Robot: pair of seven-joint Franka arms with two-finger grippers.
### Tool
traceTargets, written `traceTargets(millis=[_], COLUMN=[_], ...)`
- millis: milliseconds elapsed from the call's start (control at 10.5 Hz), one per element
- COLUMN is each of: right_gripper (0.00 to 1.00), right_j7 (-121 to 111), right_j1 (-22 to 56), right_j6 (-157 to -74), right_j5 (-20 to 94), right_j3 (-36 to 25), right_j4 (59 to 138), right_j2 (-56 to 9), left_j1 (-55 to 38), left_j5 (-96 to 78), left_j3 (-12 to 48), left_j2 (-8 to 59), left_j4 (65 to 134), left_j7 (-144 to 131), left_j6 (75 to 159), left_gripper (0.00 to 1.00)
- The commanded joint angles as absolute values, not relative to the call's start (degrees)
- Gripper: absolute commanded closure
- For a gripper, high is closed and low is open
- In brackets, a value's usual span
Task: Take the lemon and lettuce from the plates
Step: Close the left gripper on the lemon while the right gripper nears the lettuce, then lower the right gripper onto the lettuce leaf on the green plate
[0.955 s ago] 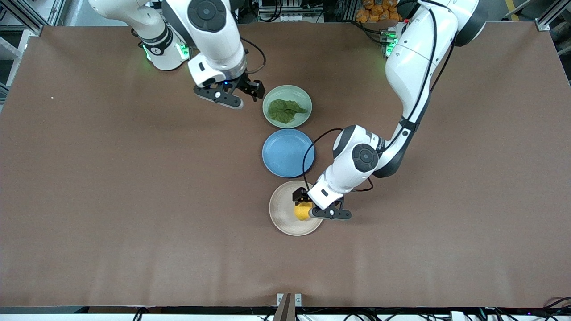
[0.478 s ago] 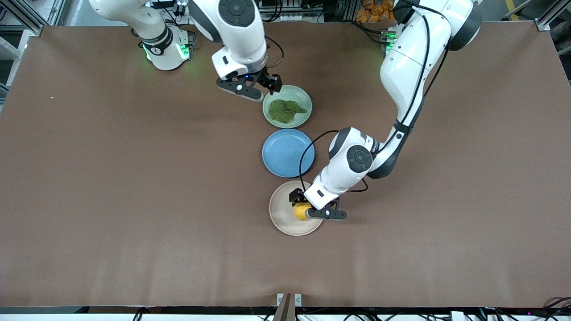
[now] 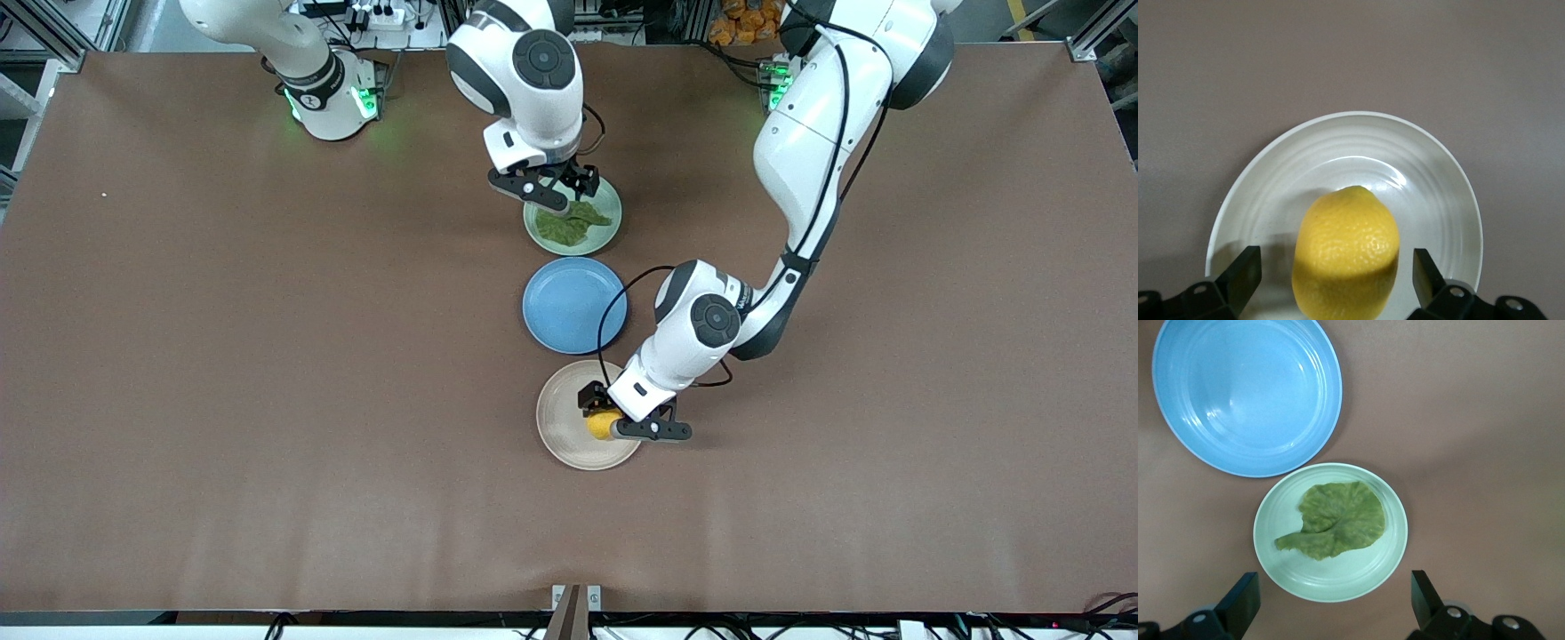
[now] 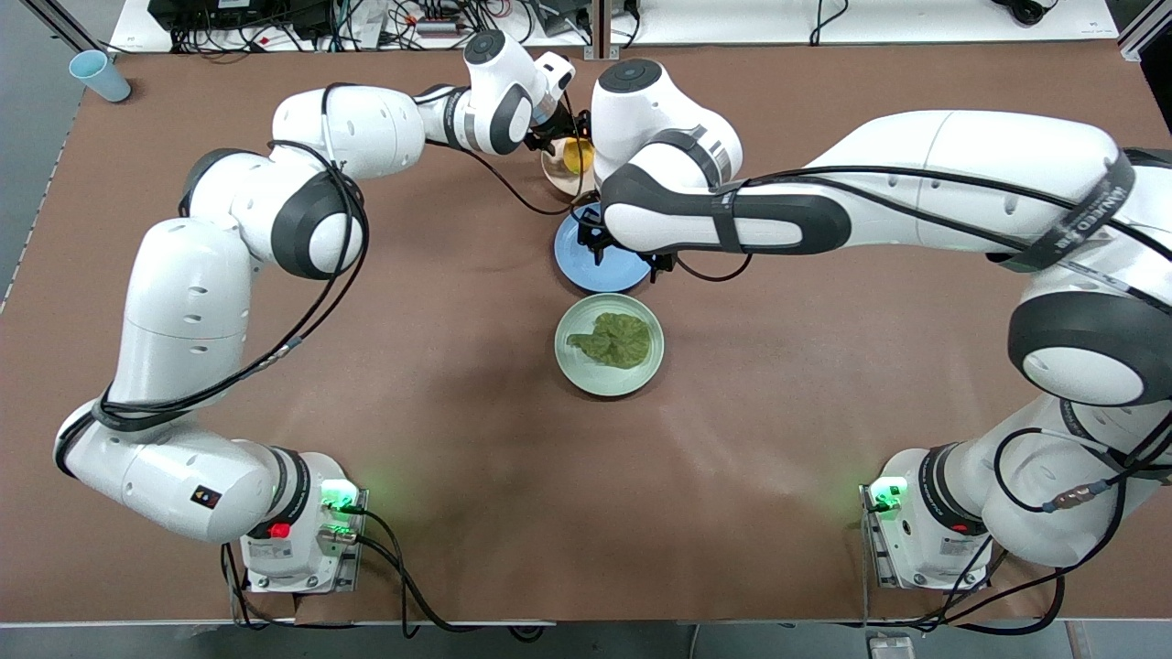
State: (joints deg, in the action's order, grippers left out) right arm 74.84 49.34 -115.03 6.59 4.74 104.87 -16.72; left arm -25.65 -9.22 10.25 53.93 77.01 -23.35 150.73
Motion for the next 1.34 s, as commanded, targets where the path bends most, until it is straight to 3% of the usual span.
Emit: traceTargets(millis=[0,191,669,955,1051,1242], right_gripper=[0.00,0.00,0.00,0.00,0.00,0.00], right_j7=[77.5,79.7,80.3,80.5,81.9,82.0], right_j1=[50.8,52.8,54.7,54.7,54.8,55.3], right_j6=[-117.2,-128.4,-130.1,-135.9,-137.3,-137.2], right_j5=[7.0,6.9,6.2,5.9,5.8,5.5], right_j3=[4.4,4.3,4.2,3.9,3.9,4.0], right_j4=[105.5,111.2,111.7,111.7,111.6,111.7], right_j2=[-17.2,-18.7,-24.1,-27.0,-27.7,-28.4], left_j1=[-27.2,-27.2,-27.8,-28.1,-28.1,-28.0], left_j5=[-10.5,-10.5,-10.5,-10.5,-10.5,-10.5], left_j3=[9.5,9.5,9.4,9.1,9.0,9.0], left_j2=[55.6,56.1,57.7,58.1,58.1,58.1], left_j4=[75.2,75.2,75.2,75.3,75.3,75.3], left_j7=[-26.4,-26.5,-26.5,-26.6,-26.7,-26.8], left_j6=[152.9,153.5,156.9,157.3,157.3,157.3], left_gripper=[0.00,0.00,0.00,0.00,0.07,0.31])
